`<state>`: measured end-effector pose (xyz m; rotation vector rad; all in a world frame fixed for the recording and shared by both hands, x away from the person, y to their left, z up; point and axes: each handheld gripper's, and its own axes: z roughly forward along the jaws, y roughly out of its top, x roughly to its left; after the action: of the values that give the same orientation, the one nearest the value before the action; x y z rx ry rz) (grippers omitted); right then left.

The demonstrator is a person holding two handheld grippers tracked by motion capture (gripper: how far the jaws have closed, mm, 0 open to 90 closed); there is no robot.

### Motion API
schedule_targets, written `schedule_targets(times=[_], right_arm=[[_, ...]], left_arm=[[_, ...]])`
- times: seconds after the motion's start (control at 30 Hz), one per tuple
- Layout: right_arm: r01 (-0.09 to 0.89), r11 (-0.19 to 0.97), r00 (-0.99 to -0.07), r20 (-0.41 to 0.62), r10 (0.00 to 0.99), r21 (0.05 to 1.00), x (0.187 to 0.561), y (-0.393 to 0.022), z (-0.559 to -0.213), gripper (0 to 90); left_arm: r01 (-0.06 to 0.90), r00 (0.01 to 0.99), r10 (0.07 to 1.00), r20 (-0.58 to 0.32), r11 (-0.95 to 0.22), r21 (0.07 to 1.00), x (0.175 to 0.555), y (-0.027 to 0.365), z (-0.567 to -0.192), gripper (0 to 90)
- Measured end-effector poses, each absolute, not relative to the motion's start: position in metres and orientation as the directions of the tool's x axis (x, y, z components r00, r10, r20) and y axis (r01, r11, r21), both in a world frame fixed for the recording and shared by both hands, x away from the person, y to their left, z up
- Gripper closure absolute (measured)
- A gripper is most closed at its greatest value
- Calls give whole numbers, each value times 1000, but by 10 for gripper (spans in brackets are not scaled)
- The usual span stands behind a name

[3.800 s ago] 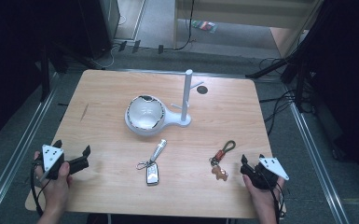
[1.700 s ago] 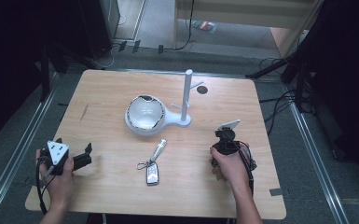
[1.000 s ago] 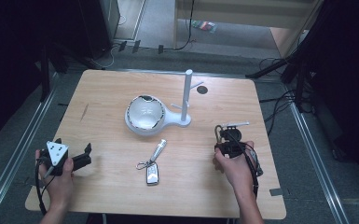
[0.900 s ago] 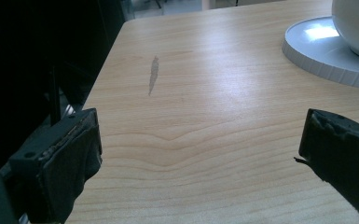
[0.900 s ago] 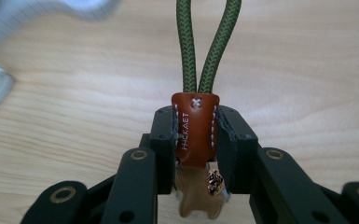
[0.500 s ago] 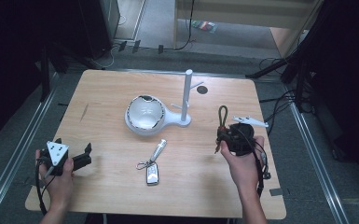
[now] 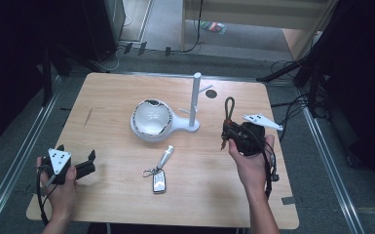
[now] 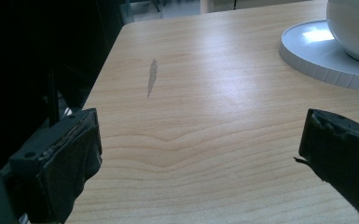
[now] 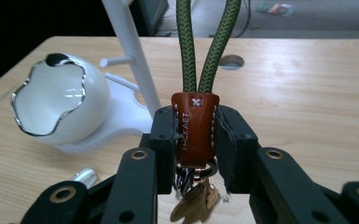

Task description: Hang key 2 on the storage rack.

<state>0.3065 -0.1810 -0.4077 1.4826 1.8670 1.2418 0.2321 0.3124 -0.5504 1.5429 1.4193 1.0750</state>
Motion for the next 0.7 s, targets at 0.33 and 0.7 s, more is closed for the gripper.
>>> schedule_targets(times=[0.33, 0.7], right_arm=[[437, 11, -367, 167, 915, 900, 318, -176, -402, 709], [379, 5, -434, 173, 884, 925, 331, -176, -396, 707]], left_arm=[[354, 27, 996, 83, -87, 931, 233, 313, -550, 0], [350, 31, 992, 119, -122, 929, 233, 309, -551, 0]])
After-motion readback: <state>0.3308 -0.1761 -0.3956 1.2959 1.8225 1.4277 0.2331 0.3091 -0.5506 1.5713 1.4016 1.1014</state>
